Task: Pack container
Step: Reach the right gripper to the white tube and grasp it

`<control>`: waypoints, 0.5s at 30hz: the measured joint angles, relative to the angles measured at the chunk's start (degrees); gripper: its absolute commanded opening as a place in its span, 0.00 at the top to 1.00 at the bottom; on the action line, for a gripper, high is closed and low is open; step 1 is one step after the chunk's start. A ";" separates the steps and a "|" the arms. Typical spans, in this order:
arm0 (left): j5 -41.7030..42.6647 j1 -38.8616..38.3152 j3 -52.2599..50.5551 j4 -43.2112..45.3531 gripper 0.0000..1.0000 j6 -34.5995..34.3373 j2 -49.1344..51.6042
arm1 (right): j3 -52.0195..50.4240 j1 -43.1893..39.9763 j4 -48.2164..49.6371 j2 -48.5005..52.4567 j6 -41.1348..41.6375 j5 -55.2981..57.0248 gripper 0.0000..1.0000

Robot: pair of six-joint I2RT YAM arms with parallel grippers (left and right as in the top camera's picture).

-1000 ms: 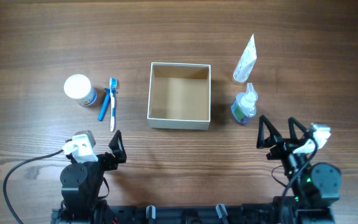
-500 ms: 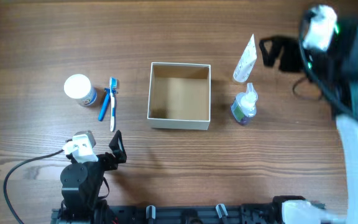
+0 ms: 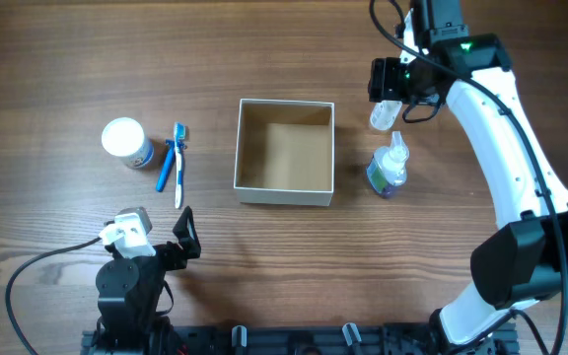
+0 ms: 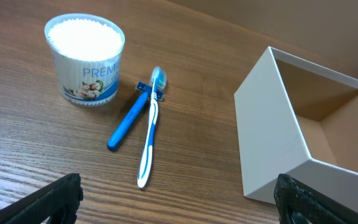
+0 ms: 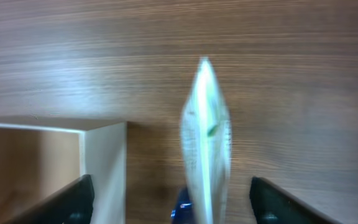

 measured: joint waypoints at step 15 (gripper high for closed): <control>0.00 0.00 0.00 0.00 0.00 0.00 0.00 | 0.02 0.31 4.68 0.39 3.58 5.64 0.81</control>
